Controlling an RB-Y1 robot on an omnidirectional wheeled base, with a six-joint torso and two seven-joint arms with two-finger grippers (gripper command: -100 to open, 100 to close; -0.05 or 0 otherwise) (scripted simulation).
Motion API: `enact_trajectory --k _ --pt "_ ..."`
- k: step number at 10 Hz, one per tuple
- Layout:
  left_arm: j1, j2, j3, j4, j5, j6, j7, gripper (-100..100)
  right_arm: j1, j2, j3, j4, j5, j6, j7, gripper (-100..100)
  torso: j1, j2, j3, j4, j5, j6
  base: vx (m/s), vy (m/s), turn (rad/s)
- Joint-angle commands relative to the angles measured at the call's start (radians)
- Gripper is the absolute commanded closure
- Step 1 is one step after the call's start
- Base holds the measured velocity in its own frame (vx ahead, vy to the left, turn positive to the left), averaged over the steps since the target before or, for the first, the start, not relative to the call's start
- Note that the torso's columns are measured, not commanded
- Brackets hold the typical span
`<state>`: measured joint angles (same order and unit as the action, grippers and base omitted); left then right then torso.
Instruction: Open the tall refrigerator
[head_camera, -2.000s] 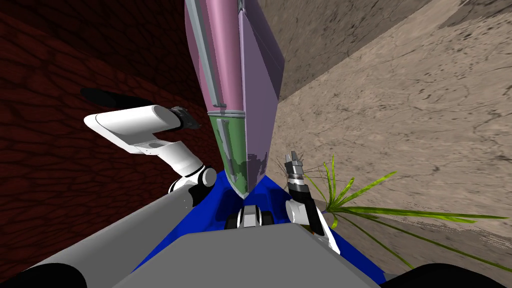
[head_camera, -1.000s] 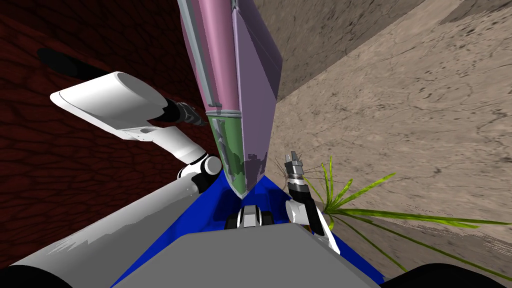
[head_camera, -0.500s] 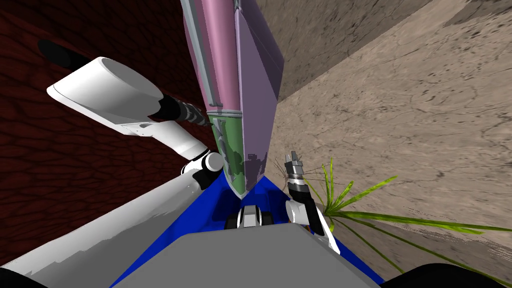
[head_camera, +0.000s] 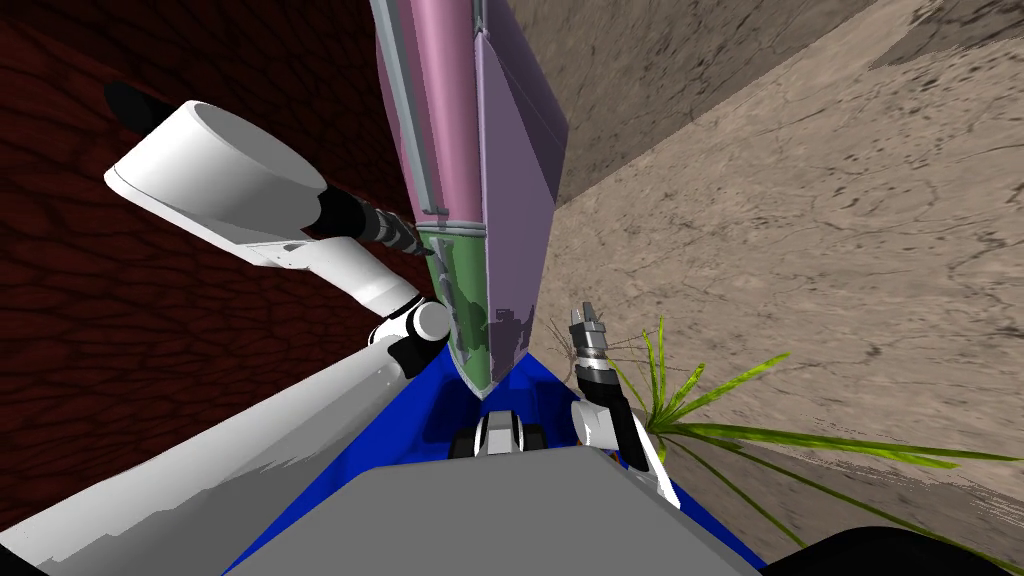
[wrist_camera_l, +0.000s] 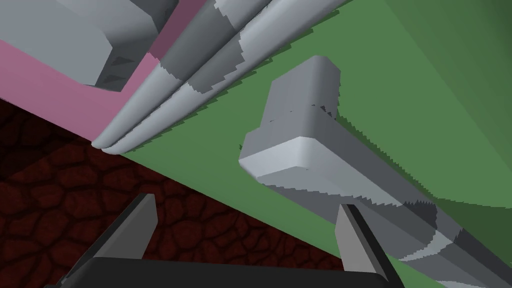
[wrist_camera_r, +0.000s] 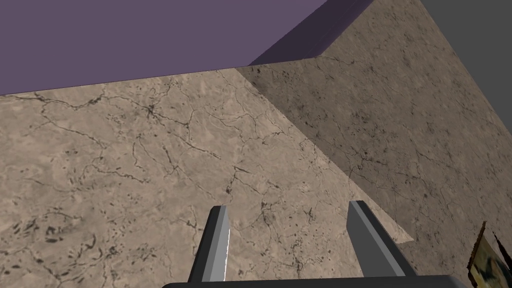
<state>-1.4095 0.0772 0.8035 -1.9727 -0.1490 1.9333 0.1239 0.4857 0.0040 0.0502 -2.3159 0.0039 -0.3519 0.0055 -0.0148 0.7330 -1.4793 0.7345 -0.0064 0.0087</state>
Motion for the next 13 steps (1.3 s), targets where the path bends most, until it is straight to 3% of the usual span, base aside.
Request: enact_trajectory --k 1,3,4,5,8,13 --pt "-0.019 -0.029 0.005 0.012 0.002 0.070 -0.001 -100 0.000 0.000 0.000 0.000 0.000 0.000 0.000 0 0.002 -0.001 -0.001 -0.001 0.001 -0.001 -0.003 -0.020 -0.044" --pt "-0.005 -0.021 0.007 0.030 0.007 0.026 0.003 -100 0.000 0.000 0.000 0.000 0.000 0.000 0.000 0 0.013 0.002 0.001 0.002 0.006 -0.008 0.025 -0.011 -0.022" --pt "-0.012 -0.019 0.006 0.022 0.005 0.043 0.001 -100 0.000 0.000 0.000 0.000 0.000 0.000 0.000 0 0.017 0.002 0.002 0.003 0.007 -0.009 0.035 -0.007 -0.009" --pt "-0.011 -0.019 0.006 0.023 0.005 0.040 0.002 100 0.000 0.000 0.000 0.000 0.000 0.000 0.000 0 0.017 0.005 0.003 0.003 0.007 -0.009 0.008 -0.003 0.001" --pt "-0.030 -0.035 0.017 0.046 0.035 0.045 -0.008 100 0.000 0.000 0.000 0.000 0.000 0.000 0.000 0 0.026 0.008 0.005 0.005 0.010 -0.011 -0.057 0.188 -0.057" --pt "-0.055 -0.060 0.033 0.080 0.080 0.055 -0.023 100 0.000 -0.001 -0.001 0.000 0.000 0.000 0.000 0 0.020 -0.003 -0.003 0.002 0.009 -0.010 -0.102 0.279 -0.043"
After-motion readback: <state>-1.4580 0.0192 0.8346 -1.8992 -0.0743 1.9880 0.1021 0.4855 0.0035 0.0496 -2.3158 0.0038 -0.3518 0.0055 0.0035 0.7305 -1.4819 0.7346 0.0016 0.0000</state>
